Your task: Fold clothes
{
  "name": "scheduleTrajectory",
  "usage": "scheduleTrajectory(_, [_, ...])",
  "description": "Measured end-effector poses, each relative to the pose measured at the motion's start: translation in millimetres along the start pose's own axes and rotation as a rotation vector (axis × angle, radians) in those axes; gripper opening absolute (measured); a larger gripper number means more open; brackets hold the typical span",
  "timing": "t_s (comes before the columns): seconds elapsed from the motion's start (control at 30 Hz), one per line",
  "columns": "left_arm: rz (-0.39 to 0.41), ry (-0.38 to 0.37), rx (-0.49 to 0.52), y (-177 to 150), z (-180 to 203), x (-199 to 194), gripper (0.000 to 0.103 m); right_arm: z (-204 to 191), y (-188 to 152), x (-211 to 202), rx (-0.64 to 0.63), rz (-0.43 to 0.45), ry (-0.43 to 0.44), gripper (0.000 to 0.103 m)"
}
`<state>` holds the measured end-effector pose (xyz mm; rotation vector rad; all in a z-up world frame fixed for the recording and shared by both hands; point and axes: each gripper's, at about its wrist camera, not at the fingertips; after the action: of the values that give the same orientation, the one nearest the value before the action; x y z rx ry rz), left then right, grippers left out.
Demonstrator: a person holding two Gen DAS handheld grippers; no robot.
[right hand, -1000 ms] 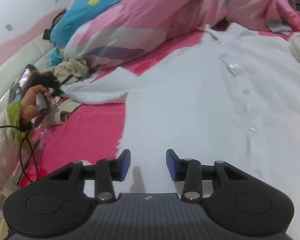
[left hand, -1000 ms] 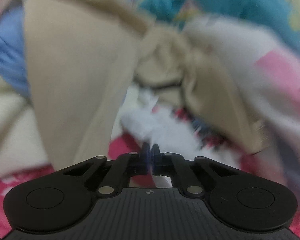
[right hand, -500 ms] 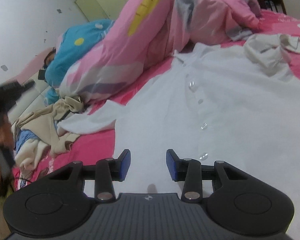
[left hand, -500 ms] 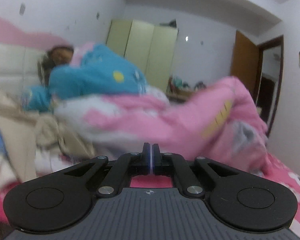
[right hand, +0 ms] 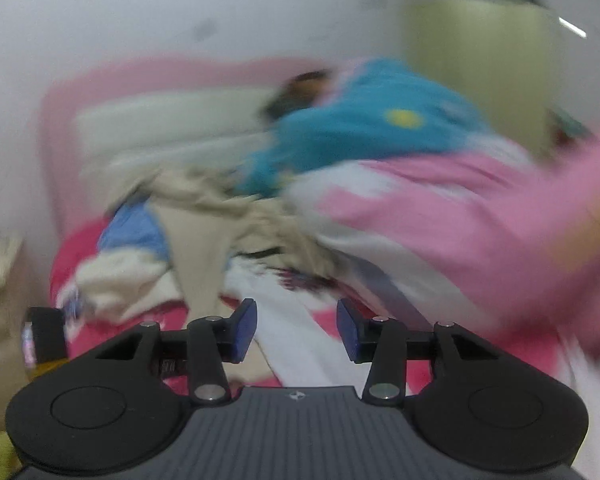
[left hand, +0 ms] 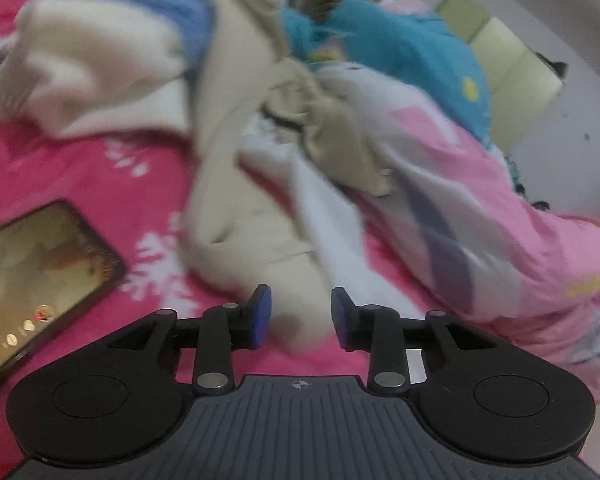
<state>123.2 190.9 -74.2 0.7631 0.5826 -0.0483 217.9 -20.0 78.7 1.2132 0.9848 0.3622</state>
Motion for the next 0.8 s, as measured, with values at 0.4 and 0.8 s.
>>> scheduleTrajectory(0.4, [-0.019, -0.079, 0.038, -12, -31, 14, 0.051, -117, 15, 321, -0.697, -0.341, -0.001, 0.050])
scheduleTrajectory(0.8, [-0.009, -0.080, 0.045, -15, -30, 12, 0.052, 17, 53, 141, 0.045, -0.009, -0.065, 0.000])
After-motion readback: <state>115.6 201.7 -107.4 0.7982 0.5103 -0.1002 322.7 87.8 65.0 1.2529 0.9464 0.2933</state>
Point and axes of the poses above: each gripper's, at about its wrist camera, not at the fingertips, and x roughly the way its jaws point, z to its right, y to its top
